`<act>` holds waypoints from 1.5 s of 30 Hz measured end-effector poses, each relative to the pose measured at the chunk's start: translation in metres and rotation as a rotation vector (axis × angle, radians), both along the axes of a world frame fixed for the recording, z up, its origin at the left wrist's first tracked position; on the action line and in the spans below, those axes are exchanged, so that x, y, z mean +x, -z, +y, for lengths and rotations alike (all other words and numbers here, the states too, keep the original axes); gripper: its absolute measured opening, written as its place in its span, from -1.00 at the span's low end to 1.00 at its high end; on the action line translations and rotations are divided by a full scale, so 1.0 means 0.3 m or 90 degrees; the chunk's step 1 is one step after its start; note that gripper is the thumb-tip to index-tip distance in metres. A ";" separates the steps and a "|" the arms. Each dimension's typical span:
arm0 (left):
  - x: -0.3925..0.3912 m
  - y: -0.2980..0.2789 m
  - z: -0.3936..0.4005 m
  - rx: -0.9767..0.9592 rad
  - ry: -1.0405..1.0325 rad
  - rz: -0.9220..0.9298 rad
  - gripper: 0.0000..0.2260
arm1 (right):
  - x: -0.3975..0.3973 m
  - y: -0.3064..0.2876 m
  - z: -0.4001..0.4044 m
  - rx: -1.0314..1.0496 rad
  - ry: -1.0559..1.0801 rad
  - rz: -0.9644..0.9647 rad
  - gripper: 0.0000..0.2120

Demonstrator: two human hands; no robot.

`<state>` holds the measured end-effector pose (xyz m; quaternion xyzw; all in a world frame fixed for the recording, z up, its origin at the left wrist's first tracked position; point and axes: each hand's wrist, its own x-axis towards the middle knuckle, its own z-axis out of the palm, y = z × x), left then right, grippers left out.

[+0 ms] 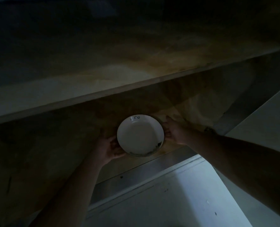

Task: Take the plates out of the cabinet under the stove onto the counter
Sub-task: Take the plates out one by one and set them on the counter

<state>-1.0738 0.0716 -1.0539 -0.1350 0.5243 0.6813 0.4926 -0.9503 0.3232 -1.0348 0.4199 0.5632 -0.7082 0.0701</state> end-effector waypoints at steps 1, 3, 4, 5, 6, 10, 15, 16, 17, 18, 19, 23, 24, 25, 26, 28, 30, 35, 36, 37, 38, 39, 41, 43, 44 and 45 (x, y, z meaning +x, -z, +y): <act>0.001 0.002 0.000 0.006 0.007 -0.006 -0.38 | -0.001 -0.001 -0.005 -0.007 -0.002 -0.010 -0.38; 0.005 -0.003 -0.002 0.017 0.007 -0.020 -0.36 | -0.013 0.004 -0.010 -0.017 0.023 -0.017 -0.37; 0.006 -0.005 -0.004 0.021 0.008 -0.023 -0.35 | -0.019 0.004 -0.014 -0.027 0.048 -0.013 -0.37; 0.005 -0.005 -0.004 0.024 0.008 -0.027 -0.34 | -0.025 0.000 -0.016 -0.039 0.068 -0.008 -0.38; 0.007 -0.009 -0.005 0.025 0.008 -0.030 -0.34 | -0.029 -0.007 -0.018 -0.051 0.074 -0.005 -0.37; 0.014 -0.044 -0.018 0.030 -0.008 -0.043 -0.37 | -0.025 -0.041 -0.024 -0.069 0.026 0.012 -0.35; -0.002 -0.085 -0.050 0.052 -0.028 -0.038 -0.36 | -0.002 -0.100 -0.046 -0.035 -0.013 0.056 -0.61; -0.004 -0.093 -0.057 0.050 -0.027 -0.035 -0.34 | 0.002 -0.105 -0.047 -0.031 -0.019 0.058 -0.63; -0.006 -0.100 -0.064 0.047 -0.026 -0.031 -0.33 | 0.005 -0.108 -0.050 -0.026 -0.024 0.056 -0.64; -0.006 -0.103 -0.071 0.044 -0.022 -0.027 -0.32 | 0.006 -0.110 -0.052 -0.022 -0.030 0.050 -0.64; -0.007 -0.104 -0.077 0.042 -0.018 -0.024 -0.32 | 0.008 -0.116 -0.056 -0.017 -0.037 0.042 -0.62; 0.007 -0.122 -0.102 0.022 0.013 0.004 -0.36 | -0.004 -0.110 -0.076 0.022 -0.096 0.010 -0.54; 0.013 -0.130 -0.112 0.011 0.015 0.011 -0.39 | -0.008 -0.108 -0.088 0.032 -0.112 0.003 -0.54; 0.020 -0.140 -0.126 0.000 0.013 0.016 -0.40 | -0.009 -0.112 -0.104 0.039 -0.119 -0.003 -0.54; 0.027 -0.155 -0.141 -0.008 0.009 0.018 -0.40 | -0.013 -0.116 -0.115 0.041 -0.120 -0.011 -0.51; 0.053 -0.204 -0.173 -0.015 -0.010 0.000 -0.38 | -0.010 -0.160 -0.145 0.057 -0.125 -0.023 -0.50; 0.093 -0.272 -0.208 -0.026 -0.032 -0.010 -0.39 | 0.004 -0.248 -0.188 0.075 -0.131 -0.042 -0.55; 0.224 -0.482 -0.274 -0.076 -0.036 -0.034 -0.38 | 0.101 -0.512 -0.285 0.042 -0.172 -0.074 -0.65; 0.253 -0.520 -0.288 -0.084 -0.038 -0.049 -0.39 | 0.131 -0.562 -0.304 0.031 -0.166 -0.080 -0.65; 0.283 -0.560 -0.303 -0.088 -0.044 -0.068 -0.40 | 0.159 -0.609 -0.323 0.027 -0.159 -0.089 -0.64; 0.315 -0.600 -0.317 -0.093 -0.048 -0.082 -0.41 | 0.189 -0.649 -0.339 0.024 -0.159 -0.099 -0.63; 0.348 -0.639 -0.335 -0.096 -0.044 -0.090 -0.43 | 0.220 -0.685 -0.355 0.027 -0.160 -0.111 -0.61; 0.423 -0.714 -0.376 -0.104 -0.041 -0.109 -0.48 | 0.289 -0.747 -0.386 0.014 -0.153 -0.142 -0.60; 0.509 -0.793 -0.433 -0.116 -0.052 -0.133 -0.53 | 0.358 -0.823 -0.434 -0.007 -0.148 -0.179 -0.61; 0.555 -0.834 -0.464 -0.118 -0.059 -0.147 -0.55 | 0.397 -0.862 -0.460 -0.017 -0.145 -0.194 -0.62; 0.599 -0.877 -0.492 -0.120 -0.064 -0.159 -0.57 | 0.435 -0.906 -0.487 -0.023 -0.145 -0.210 -0.62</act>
